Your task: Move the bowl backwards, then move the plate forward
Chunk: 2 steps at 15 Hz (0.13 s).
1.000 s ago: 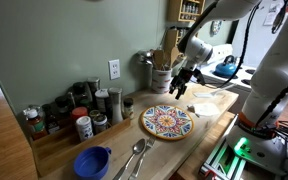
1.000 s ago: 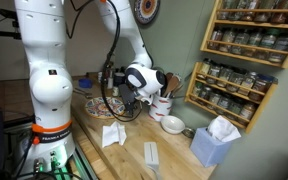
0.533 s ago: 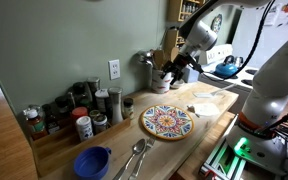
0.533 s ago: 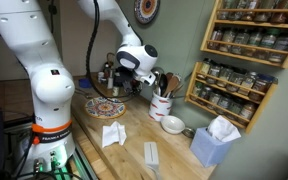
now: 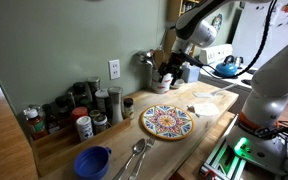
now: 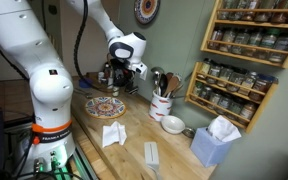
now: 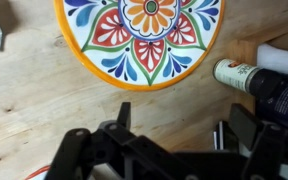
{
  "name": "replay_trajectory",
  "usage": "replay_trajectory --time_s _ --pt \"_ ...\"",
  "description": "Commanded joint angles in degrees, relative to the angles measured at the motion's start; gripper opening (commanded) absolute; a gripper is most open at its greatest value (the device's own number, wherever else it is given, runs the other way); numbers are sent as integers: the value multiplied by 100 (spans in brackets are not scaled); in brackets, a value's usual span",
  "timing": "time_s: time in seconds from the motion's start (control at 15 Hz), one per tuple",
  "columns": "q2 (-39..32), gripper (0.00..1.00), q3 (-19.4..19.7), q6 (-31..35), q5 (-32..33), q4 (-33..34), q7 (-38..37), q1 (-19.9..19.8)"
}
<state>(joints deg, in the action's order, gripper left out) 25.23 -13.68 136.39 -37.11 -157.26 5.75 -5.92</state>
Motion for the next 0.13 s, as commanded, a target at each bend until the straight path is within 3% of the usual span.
replay_trajectory --time_s 0.0,0.07 --pt "12 100 2 9 -1 4 0 -2" --pt "3 100 9 15 -1 8 0 -7"
